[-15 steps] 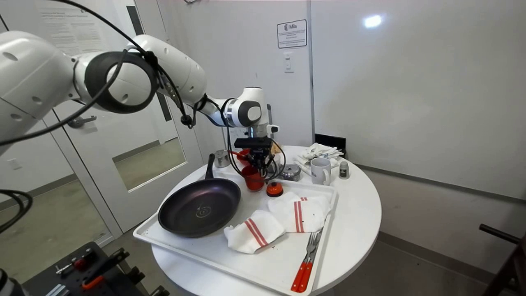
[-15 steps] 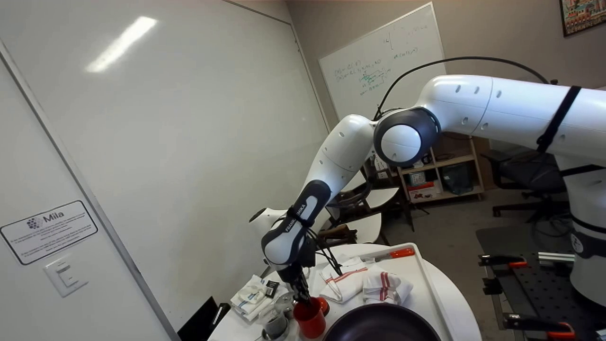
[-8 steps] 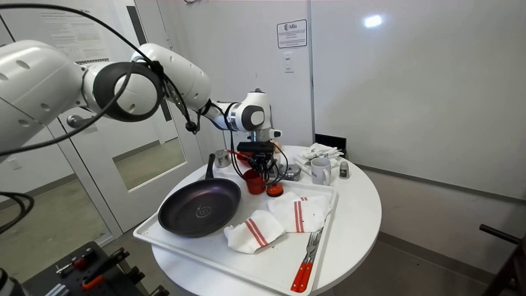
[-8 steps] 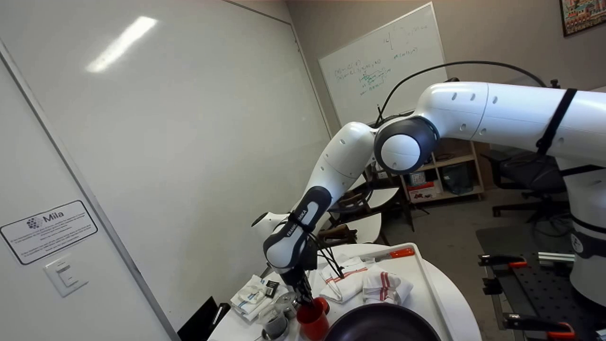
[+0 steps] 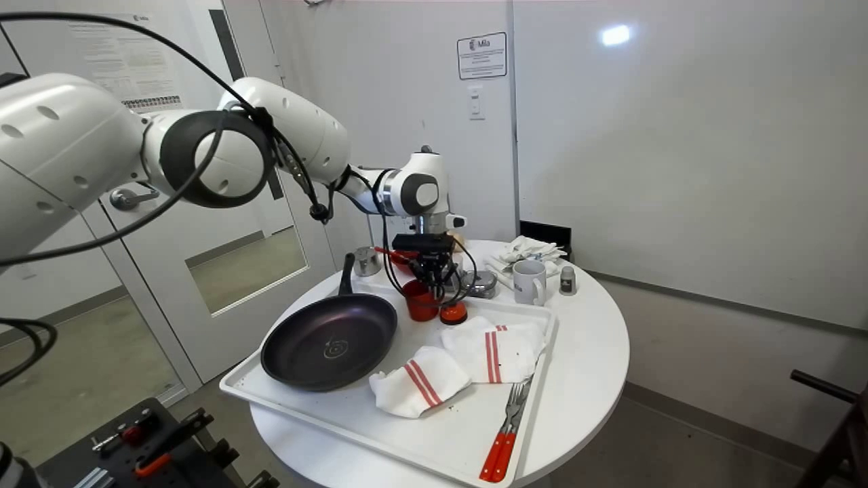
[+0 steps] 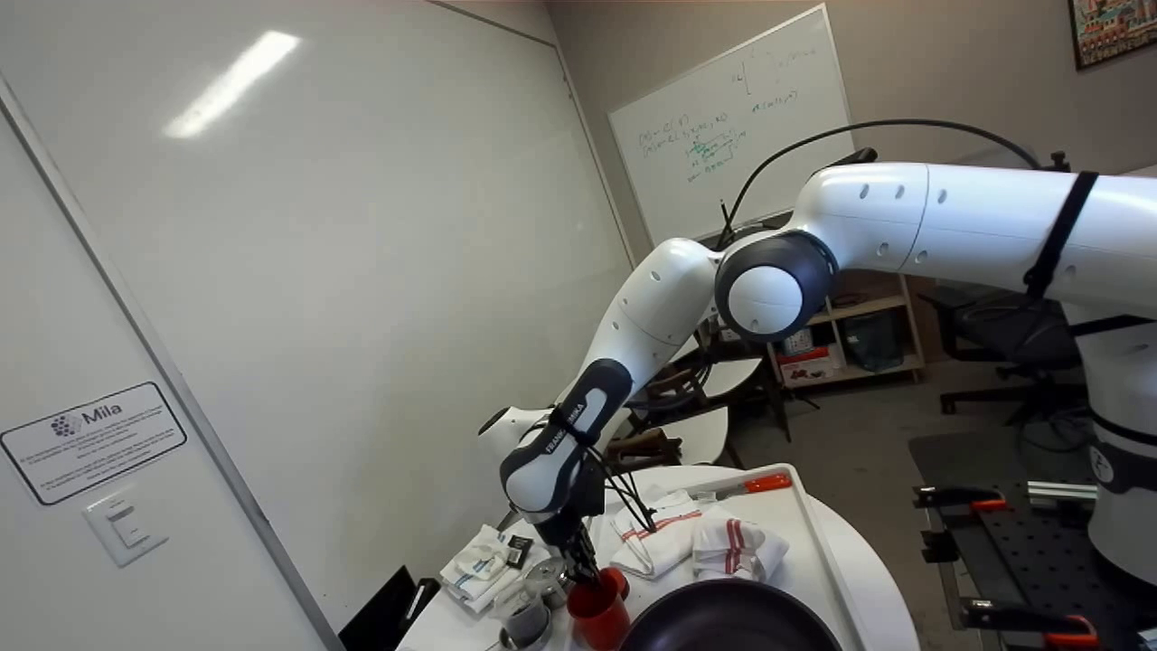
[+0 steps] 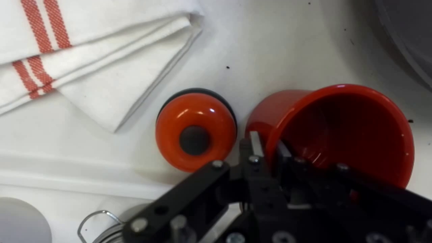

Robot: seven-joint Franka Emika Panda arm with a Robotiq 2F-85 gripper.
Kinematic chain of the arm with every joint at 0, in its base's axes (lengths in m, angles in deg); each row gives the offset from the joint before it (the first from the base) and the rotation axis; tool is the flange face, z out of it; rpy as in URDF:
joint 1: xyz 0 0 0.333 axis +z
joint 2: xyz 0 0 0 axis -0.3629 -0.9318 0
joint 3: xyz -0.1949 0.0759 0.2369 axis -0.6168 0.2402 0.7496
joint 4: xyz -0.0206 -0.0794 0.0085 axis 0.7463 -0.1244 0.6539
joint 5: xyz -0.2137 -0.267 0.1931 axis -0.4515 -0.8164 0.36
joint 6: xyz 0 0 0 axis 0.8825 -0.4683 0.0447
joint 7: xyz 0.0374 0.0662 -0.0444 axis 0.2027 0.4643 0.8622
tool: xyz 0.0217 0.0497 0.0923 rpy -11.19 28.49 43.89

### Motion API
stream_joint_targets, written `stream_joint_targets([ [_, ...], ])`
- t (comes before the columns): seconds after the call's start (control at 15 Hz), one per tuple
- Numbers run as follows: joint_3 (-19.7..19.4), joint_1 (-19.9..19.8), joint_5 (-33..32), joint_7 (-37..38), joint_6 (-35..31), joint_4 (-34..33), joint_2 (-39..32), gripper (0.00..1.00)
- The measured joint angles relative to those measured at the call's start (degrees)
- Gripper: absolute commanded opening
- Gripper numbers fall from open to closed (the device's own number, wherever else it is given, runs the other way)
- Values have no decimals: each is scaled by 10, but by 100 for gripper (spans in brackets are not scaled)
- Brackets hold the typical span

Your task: Move the red mug backwards

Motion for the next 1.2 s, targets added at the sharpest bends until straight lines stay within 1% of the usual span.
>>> stream_joint_targets([
  [0.13, 0, 0, 0, 0, 4, -5, -2, 53],
  [0.33, 0, 0, 0, 0, 8, -10, -2, 76],
  [0.47, 0, 0, 0, 0, 12, -15, -3, 89],
  [0.53, 0, 0, 0, 0, 14, -17, -4, 97],
  [0.6, 0, 0, 0, 0, 15, -19, -4, 100],
  [0.67, 0, 0, 0, 0, 16, -21, -4, 100],
  [1.2, 0, 1, 0, 0, 16, -29, 1, 100],
])
